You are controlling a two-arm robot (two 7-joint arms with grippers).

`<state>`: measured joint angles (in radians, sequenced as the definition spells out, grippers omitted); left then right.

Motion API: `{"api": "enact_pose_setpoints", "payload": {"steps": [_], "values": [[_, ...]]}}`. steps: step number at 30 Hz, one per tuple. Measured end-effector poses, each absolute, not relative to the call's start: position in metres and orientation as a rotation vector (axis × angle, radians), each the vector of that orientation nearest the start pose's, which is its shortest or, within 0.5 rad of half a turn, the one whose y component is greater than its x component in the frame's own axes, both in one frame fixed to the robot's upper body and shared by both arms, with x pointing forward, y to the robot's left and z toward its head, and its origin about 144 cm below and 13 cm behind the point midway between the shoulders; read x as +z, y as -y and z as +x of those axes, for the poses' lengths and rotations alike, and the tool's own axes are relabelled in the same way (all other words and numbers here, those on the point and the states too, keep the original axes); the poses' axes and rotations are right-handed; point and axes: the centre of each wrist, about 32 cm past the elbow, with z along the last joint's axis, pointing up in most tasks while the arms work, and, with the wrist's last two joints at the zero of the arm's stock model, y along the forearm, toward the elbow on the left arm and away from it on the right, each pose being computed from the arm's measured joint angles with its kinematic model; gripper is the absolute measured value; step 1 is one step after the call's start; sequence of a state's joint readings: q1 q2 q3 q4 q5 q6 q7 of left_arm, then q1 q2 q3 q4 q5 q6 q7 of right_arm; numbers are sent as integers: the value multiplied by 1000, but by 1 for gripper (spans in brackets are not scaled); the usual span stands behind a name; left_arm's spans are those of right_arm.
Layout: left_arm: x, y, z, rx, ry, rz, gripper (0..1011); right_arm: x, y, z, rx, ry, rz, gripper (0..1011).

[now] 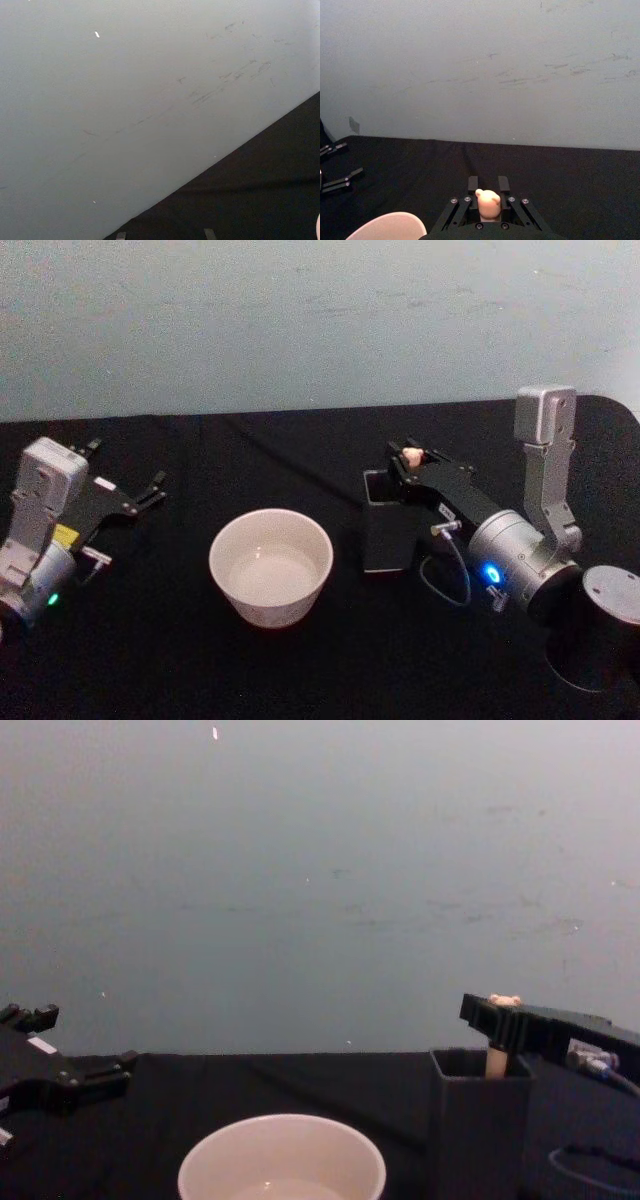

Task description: Pick up the stirring spoon with one hand, stir inside the cup, then place it back in its original position.

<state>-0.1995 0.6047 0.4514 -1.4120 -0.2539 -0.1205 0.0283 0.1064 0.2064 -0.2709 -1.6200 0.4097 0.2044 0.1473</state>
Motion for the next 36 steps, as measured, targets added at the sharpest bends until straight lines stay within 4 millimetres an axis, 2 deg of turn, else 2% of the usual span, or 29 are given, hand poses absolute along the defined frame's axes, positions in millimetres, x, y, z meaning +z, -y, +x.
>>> {"api": "enact_pose_setpoints", "payload": {"steps": [20, 27, 28, 31, 33, 35, 36], "values": [[1140, -310, 489, 1248, 285, 304, 1001, 1179, 198, 477, -1118, -224, 19, 231], [1140, -310, 489, 1248, 285, 304, 1002, 1179, 198, 477, -1118, -224, 20, 440], [1140, -310, 489, 1248, 285, 304, 1001, 1179, 198, 477, -1118, -224, 20, 503], [1140, -310, 489, 1248, 285, 304, 1001, 1179, 198, 477, -1118, -224, 21, 561], [1140, -310, 489, 1248, 285, 304, 1001, 1179, 198, 477, -1118, -224, 21, 666], [1140, -310, 489, 1248, 285, 304, 1001, 1179, 198, 477, -1118, -224, 22, 706], [1140, -310, 489, 1248, 285, 304, 1001, 1179, 198, 477, -1118, -224, 22, 760]]}}
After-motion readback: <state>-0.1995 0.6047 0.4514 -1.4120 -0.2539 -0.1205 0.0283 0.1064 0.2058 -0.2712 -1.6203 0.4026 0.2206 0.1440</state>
